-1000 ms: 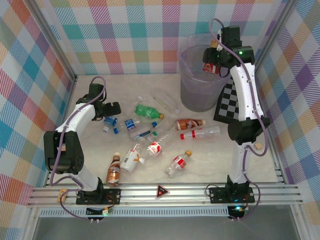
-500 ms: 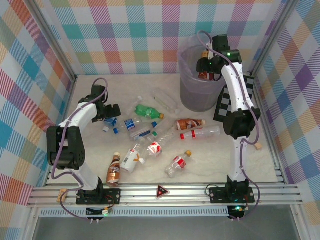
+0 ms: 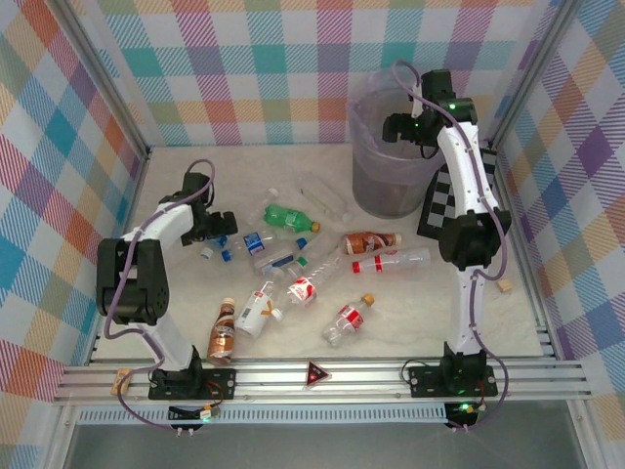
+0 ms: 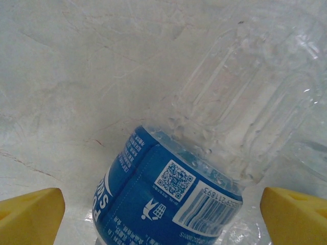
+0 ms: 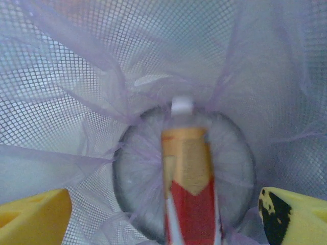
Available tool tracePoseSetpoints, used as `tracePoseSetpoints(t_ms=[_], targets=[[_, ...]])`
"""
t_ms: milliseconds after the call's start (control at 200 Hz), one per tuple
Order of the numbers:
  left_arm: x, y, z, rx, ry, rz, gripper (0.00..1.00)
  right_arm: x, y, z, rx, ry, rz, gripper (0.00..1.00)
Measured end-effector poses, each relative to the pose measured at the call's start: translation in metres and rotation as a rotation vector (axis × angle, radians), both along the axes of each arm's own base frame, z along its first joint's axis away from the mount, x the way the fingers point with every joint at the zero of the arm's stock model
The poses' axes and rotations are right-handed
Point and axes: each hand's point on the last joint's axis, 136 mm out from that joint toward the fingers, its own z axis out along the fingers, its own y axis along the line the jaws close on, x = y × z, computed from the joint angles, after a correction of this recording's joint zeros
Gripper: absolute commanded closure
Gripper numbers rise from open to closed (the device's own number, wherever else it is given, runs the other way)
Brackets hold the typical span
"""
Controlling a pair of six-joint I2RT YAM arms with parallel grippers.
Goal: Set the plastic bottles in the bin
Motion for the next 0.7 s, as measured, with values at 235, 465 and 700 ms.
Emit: tracePoseSetpoints(t_ms=[235, 465, 700], targets=[[-0.002, 0.000, -0.007, 0.000, 0.016, 0.000, 0.02, -0.010, 0.010, 0.029, 0.069, -0.041, 0.030, 0.00], [-0.004, 0.000, -0.020, -0.003, 0.037, 0.011, 0.13, -0.066, 0.024, 0.144, 0.242, -0.221, 0.068, 0.01], [-0.003, 0.000, -0.029, -0.012, 0.038, 0.033, 0.27, -0.148, 0.048, 0.197, 0.470, -0.251, 0.174, 0.01]])
